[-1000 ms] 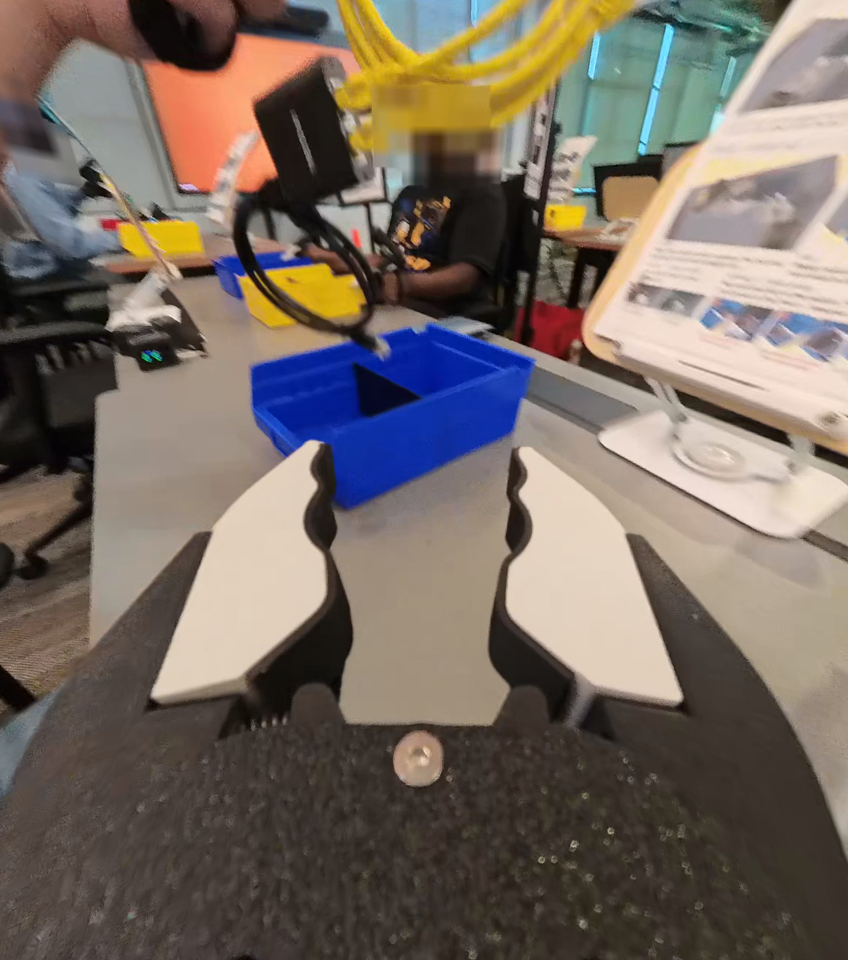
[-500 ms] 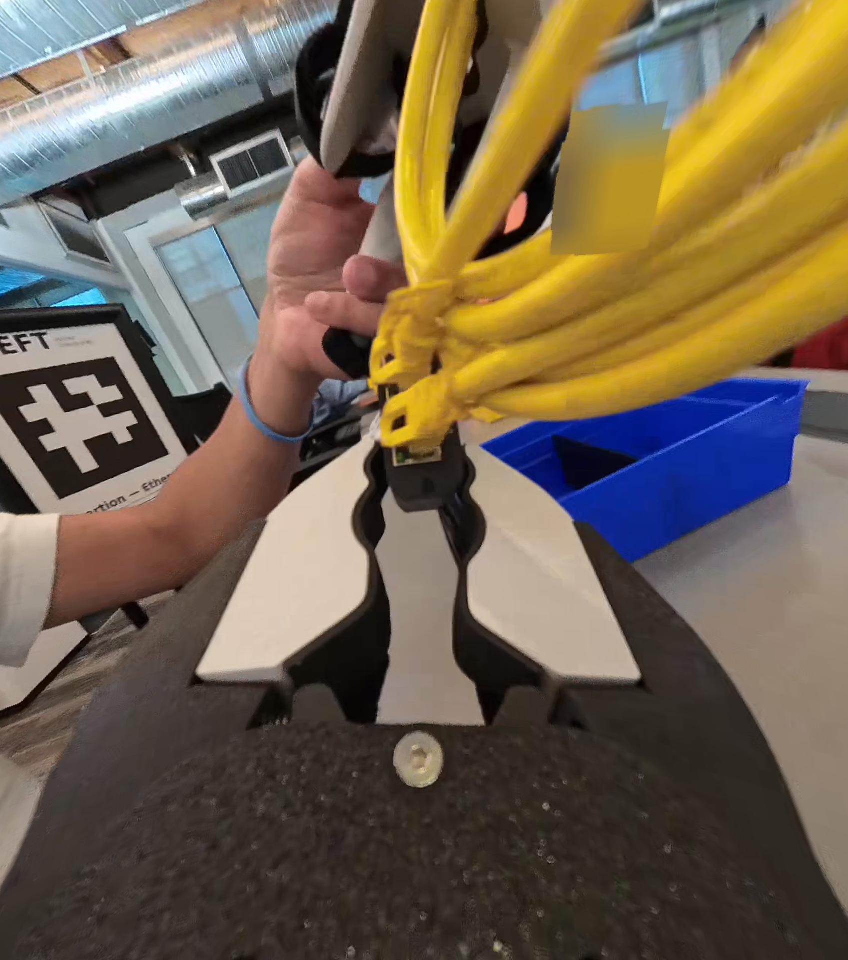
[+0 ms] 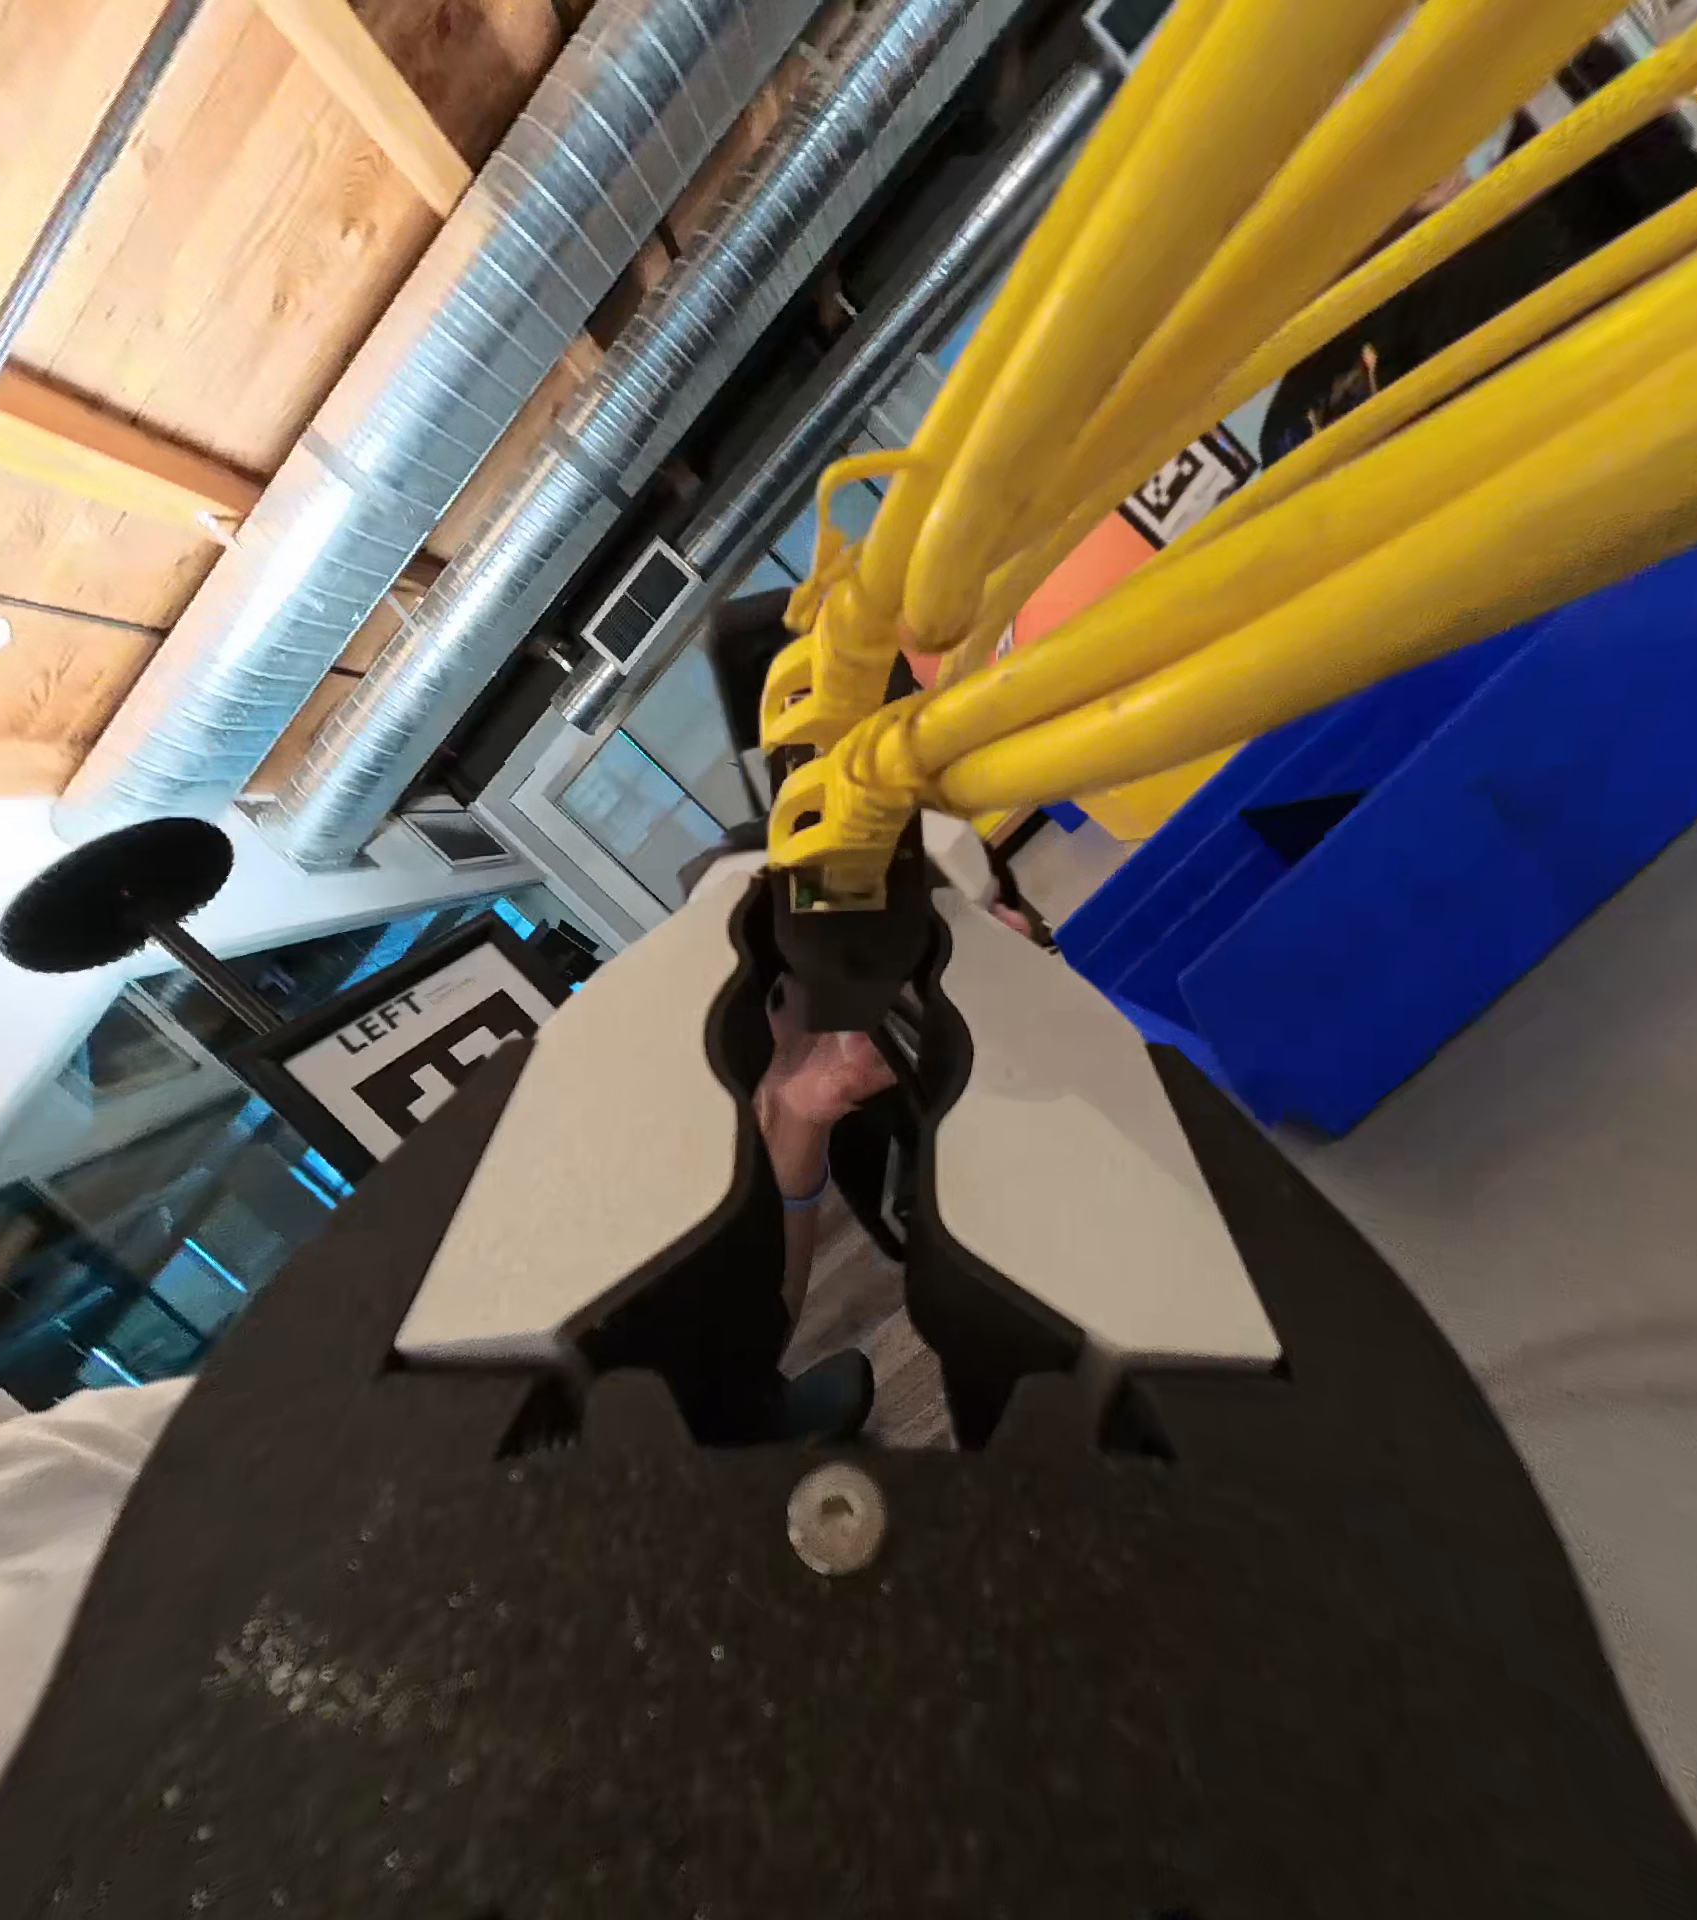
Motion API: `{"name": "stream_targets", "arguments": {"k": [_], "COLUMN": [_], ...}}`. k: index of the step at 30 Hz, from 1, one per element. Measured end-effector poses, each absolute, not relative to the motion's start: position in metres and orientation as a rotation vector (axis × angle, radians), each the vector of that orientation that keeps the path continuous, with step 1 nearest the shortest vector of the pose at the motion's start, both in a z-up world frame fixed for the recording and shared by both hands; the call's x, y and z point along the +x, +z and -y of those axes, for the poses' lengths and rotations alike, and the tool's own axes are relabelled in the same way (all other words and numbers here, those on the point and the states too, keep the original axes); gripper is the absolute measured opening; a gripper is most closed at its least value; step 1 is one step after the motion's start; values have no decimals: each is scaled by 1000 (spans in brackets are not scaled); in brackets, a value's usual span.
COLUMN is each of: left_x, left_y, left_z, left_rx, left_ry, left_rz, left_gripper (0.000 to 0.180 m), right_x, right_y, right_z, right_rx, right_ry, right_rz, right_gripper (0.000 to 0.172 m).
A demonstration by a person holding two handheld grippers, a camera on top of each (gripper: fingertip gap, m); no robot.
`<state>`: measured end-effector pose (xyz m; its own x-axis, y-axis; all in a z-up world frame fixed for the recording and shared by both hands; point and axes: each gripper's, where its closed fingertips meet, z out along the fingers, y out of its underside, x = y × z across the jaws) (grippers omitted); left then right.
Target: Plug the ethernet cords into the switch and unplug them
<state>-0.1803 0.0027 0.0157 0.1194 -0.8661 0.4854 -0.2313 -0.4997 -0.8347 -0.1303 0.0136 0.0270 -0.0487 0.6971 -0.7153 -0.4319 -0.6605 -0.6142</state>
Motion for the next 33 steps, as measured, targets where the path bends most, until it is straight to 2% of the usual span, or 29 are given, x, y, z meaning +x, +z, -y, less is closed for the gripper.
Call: {"name": "stream_targets", "arguments": {"k": [5, 7, 9, 10, 13, 16, 19, 24, 26, 27, 29, 33], "left_x": [-172, -171, -170, -170, -168, -169, -174, -184, -192, -195, -202, -202], "left_y": [-31, -41, -41, -43, -48, -43, -40, -38, -37, -38, -42, -40], "left_z": [6, 2, -4, -6, -3, -2, -1, -9, -16, -18, -23, -20], "left_rx": [-1787, -1748, -1707, -1721, -1774, -1778, -1801, -1858, -1871, -1880, -1904, -1914], "left_ry": [-847, -591, -421, -388, -451, -543, -613, -710, -726, -739, -738, -796], "left_rz": [-1307, -1355, -1333, -1326, -1305, -1254, -1229, -1124, -1082, -1070, -1038, -1013], "left_gripper": [48, 36, 14, 14, 12, 12, 12, 11, 11, 11, 11, 11], "right_x": [-140, -145, -148, -149, -147, -147, -147, -146, -143, -139, -127, -116], "right_y": [7, 1, -5, -7, -10, -21, -28, -37, -43, -46, -42, -42], "right_z": [-17, -17, -16, -16, -19, -23, -22, -11, -4, -2, -9, -23], "right_rx": [-1498, -1529, -1561, -1570, -1600, -1669, -1705, -1733, -1746, -1759, -1710, -1603], "right_ry": [1867, 1874, 1861, 1853, 1838, 1704, 1556, 1371, 1320, 1288, 1153, 763], "right_rz": [238, 234, 236, 232, 217, 276, 415, 699, 811, 851, 872, 1013], "right_gripper": [24, 23, 24, 23, 23, 32, 43, 47, 56, 53, 45, 61]}}
